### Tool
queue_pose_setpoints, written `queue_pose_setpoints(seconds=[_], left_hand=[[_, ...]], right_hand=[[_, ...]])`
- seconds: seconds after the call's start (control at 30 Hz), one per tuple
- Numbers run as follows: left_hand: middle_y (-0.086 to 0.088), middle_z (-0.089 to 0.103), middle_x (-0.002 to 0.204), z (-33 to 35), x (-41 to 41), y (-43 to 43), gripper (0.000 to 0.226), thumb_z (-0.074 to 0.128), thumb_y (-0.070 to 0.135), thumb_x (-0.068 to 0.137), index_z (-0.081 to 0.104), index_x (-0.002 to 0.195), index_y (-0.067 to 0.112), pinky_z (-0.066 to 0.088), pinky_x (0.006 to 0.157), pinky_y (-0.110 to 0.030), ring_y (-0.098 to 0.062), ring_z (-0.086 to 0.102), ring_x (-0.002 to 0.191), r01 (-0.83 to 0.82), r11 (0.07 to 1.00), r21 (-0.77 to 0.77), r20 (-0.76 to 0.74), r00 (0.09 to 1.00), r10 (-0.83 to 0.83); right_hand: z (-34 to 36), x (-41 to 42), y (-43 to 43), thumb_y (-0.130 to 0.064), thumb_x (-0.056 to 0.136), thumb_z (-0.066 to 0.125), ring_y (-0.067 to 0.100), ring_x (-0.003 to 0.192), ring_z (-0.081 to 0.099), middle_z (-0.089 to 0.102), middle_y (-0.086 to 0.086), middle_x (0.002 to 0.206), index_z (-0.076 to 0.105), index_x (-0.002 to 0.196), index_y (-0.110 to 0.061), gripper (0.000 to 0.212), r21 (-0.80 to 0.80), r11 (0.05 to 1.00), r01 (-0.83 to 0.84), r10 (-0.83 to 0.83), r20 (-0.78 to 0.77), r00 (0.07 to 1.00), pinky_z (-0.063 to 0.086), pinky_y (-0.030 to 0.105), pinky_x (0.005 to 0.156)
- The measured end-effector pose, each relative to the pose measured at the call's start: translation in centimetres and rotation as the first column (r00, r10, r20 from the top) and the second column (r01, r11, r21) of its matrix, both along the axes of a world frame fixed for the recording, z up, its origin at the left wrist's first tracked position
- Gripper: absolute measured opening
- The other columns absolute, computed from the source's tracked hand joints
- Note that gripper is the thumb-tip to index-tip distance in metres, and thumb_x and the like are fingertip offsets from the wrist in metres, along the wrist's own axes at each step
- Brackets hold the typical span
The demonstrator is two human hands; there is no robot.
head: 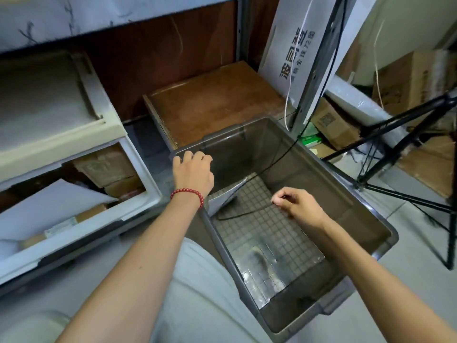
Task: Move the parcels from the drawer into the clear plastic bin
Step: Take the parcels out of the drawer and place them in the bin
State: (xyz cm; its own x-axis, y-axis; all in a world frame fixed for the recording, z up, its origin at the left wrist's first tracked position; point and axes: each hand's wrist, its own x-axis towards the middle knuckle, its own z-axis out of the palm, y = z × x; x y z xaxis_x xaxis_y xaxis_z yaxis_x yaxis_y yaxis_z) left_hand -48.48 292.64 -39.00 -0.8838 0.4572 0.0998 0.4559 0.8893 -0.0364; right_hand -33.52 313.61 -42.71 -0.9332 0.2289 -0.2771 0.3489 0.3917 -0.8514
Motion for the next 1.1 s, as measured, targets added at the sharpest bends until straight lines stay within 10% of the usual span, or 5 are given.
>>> queue_pose_setpoints(seconds=[0.33,0.5,0.63,0.93,1.1], left_hand=[[-0.004,0.059,0.128,3.6,1.5,0.3,0.037,0.047,0.029,0.096,0.053,0.131,0.022,0.037,0.1,-0.042,-0.026,0.05,0.119,-0.033,0.999,0.024,0.004,0.999,0.033],[-0.003,0.061,0.123,5.6,1.0,1.1,0.035,0.046,0.03,0.095,0.054,0.128,0.022,0.039,0.095,-0.04,-0.024,0.053,0.113,-0.004,0.999,0.037,-0.091,0.996,0.007],[-0.001,0.063,0.12,5.8,0.9,2.0,0.034,0.046,0.033,0.094,0.056,0.125,0.023,0.041,0.093,-0.039,-0.022,0.055,0.109,0.047,0.997,0.057,-0.126,0.991,-0.04],[-0.001,0.061,0.125,1.4,0.8,0.8,0.036,0.047,0.033,0.094,0.054,0.128,0.024,0.04,0.096,-0.04,-0.023,0.053,0.115,0.062,0.998,-0.018,0.006,0.998,-0.062],[0.001,0.059,0.127,-2.2,0.5,-0.3,0.038,0.043,0.036,0.095,0.05,0.132,0.026,0.035,0.101,-0.039,-0.021,0.05,0.119,0.069,0.996,-0.057,0.094,0.994,-0.063]], right_hand=[[5.3,1.0,2.8,-0.016,0.095,0.059,0.001,0.061,0.063,0.066,0.006,0.086,0.065,0.091,-0.013,0.008,-0.107,0.942,0.319,-0.335,-0.202,0.92,0.047,0.015,0.046],[10.2,0.1,7.8,-0.025,0.094,0.061,0.013,0.099,0.064,0.063,0.014,0.121,0.03,0.146,-0.013,0.061,-0.669,0.359,0.651,-0.932,-0.285,0.222,0.051,0.025,0.085],[5.7,0.6,4.8,-0.043,0.088,0.064,0.026,0.137,0.038,0.044,0.006,0.148,-0.013,0.152,-0.011,0.105,-0.4,0.389,0.83,-0.896,0.047,0.443,0.026,0.04,0.113],[-3.1,0.8,0.6,-0.029,0.091,0.065,0.018,0.099,0.063,0.058,0.009,0.126,0.048,0.135,-0.01,0.051,-0.469,0.619,0.63,-0.637,0.168,0.752,0.052,0.034,0.088],[-7.2,-0.3,0.0,-0.03,0.09,0.067,0.008,0.065,0.053,0.055,-0.003,0.086,0.054,0.125,-0.007,0.044,-0.346,0.782,0.519,-0.471,0.217,0.855,0.041,0.02,0.054]])
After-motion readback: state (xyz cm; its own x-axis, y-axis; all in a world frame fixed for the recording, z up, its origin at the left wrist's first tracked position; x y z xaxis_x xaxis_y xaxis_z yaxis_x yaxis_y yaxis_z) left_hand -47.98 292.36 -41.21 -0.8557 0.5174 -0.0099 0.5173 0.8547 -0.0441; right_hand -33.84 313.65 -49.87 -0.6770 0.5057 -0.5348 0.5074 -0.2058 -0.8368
